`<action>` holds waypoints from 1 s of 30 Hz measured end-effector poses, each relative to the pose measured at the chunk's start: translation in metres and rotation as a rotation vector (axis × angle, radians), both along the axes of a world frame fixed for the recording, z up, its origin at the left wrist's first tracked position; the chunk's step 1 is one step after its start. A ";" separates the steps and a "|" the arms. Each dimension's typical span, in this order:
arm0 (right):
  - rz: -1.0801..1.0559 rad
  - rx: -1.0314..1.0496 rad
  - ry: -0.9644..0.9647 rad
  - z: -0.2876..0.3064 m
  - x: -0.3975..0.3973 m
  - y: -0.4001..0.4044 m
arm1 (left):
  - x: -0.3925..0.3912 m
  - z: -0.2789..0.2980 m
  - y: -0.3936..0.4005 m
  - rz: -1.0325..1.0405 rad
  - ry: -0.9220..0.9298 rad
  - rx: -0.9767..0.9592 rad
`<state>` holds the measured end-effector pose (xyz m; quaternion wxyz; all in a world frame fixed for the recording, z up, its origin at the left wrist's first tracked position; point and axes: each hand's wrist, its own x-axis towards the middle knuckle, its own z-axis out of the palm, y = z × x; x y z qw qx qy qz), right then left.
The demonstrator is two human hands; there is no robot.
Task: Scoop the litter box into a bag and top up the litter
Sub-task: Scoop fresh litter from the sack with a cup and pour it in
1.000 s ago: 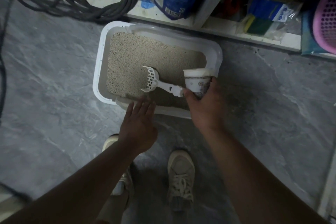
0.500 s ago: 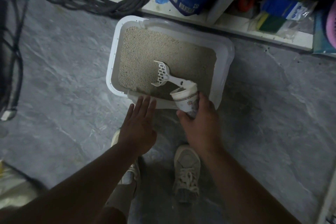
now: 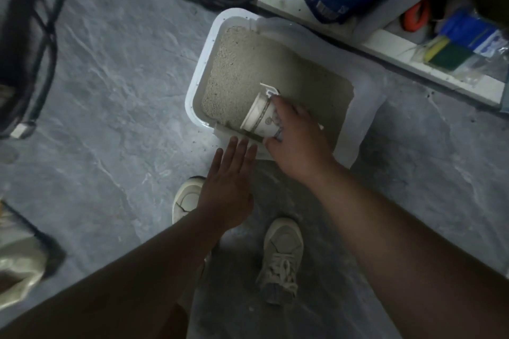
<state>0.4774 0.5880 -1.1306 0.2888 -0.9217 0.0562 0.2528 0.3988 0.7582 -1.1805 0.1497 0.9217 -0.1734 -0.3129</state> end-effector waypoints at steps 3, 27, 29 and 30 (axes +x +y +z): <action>0.055 -0.012 0.038 -0.006 0.005 -0.004 | 0.001 0.000 -0.001 0.007 0.009 -0.001; -0.105 0.036 0.021 -0.018 -0.016 -0.013 | 0.003 0.001 -0.004 0.021 0.038 0.002; -0.173 0.032 0.021 -0.015 -0.032 -0.024 | 0.004 0.001 -0.006 0.025 0.035 0.013; -0.213 0.039 0.020 -0.014 -0.040 -0.029 | 0.005 0.002 -0.008 0.030 0.038 0.023</action>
